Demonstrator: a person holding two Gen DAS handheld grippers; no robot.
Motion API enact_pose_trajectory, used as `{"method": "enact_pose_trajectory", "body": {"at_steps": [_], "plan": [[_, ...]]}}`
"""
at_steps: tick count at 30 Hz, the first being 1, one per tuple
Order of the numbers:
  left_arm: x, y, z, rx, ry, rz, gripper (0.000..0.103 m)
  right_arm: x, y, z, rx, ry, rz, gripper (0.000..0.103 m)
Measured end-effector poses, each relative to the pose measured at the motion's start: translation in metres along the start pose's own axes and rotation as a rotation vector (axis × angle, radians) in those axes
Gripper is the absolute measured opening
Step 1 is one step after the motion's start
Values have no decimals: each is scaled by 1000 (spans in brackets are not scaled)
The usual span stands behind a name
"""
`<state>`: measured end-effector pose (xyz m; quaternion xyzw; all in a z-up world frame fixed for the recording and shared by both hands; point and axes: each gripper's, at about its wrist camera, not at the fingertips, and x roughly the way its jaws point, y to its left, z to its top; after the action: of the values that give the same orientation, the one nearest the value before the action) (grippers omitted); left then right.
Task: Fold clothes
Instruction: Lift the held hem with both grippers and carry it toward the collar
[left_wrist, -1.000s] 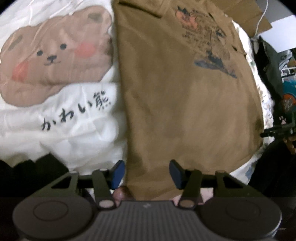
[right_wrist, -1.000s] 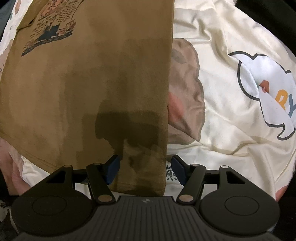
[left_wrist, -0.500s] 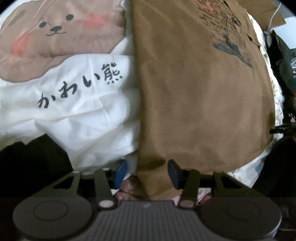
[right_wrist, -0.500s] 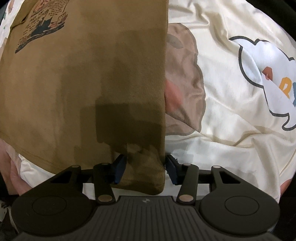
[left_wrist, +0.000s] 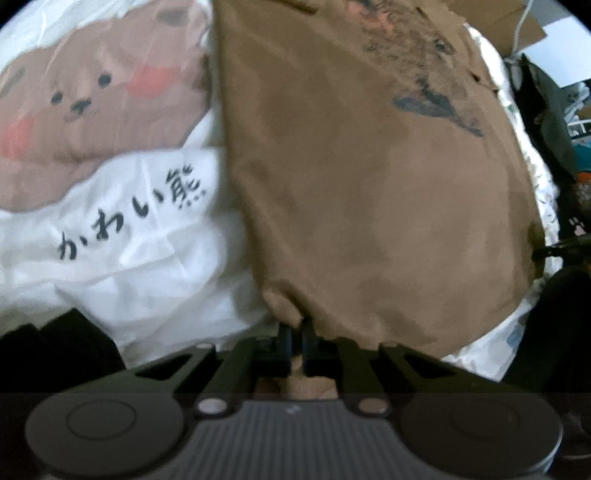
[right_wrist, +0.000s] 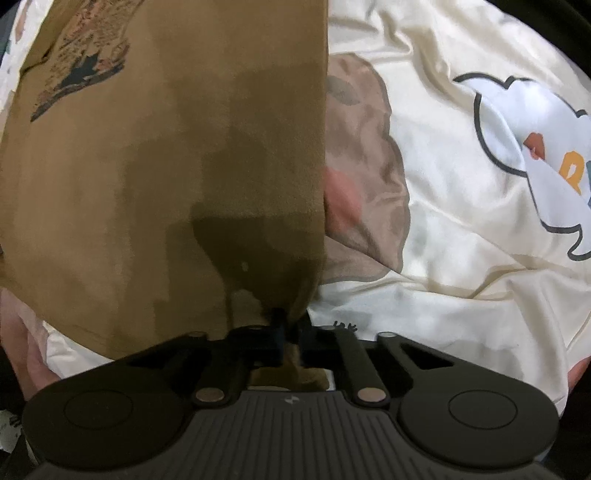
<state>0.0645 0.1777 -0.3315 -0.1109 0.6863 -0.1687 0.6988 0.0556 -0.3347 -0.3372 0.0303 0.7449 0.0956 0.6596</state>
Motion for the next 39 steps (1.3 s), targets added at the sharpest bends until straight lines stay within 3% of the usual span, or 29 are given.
{"method": "enact_pose_trajectory", "body": {"at_steps": [5,13,17,29,39], "plan": [[-42,-13,2,-7,-83,-2,4,-20,6,-5,-12,-61,19,3],[-99,-27,8,11,-202,10,4,-83,-1,-7,-12,-248,101,3],[-130,-43,27,30,-261,30,4,-107,-8,-6,-12,-343,123,3],[-158,-55,67,52,-358,31,4,-164,-5,16,-7,-504,153,3],[-145,-38,102,56,-355,16,3,-174,1,51,0,-560,151,3]]}}
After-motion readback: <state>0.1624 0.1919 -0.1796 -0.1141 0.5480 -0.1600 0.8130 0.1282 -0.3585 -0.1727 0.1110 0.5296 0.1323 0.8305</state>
